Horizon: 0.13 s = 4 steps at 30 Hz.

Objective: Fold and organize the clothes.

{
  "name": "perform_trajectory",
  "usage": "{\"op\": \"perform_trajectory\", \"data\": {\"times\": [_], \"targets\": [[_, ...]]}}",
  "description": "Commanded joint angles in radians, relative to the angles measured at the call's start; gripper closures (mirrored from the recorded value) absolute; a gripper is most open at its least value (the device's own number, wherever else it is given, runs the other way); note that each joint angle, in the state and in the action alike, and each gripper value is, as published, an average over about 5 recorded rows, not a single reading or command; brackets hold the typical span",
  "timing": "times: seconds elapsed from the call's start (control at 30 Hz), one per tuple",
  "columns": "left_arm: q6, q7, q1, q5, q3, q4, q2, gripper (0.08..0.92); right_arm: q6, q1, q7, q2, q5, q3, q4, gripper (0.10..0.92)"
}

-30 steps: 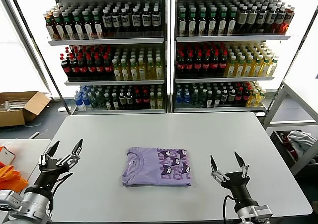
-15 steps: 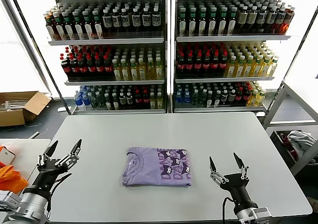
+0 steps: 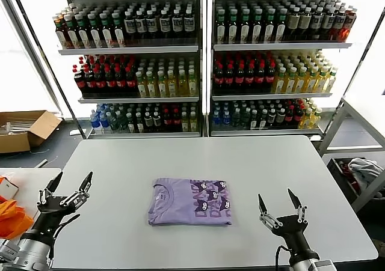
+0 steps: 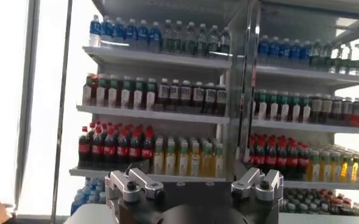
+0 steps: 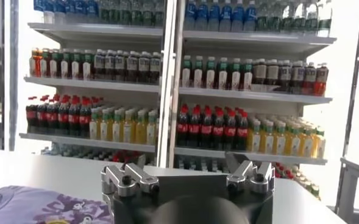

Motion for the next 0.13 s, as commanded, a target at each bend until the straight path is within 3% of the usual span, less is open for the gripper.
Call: {"op": "perform_trajectory", "data": {"times": [0.03,0.13], "targets": [[-0.046,0.066,0.002,0.047,-0.045,0.013,-0.001,0.177,0.043,-0.056,-0.084,0.024,-0.033,0.049,0.031,0.203],[-0.044,0.069,-0.005,0.046,-0.043,0.004,0.0,0.177,0.044,-0.055,-0.091,0.026,-0.048,0.046,0.044,0.203]]}}
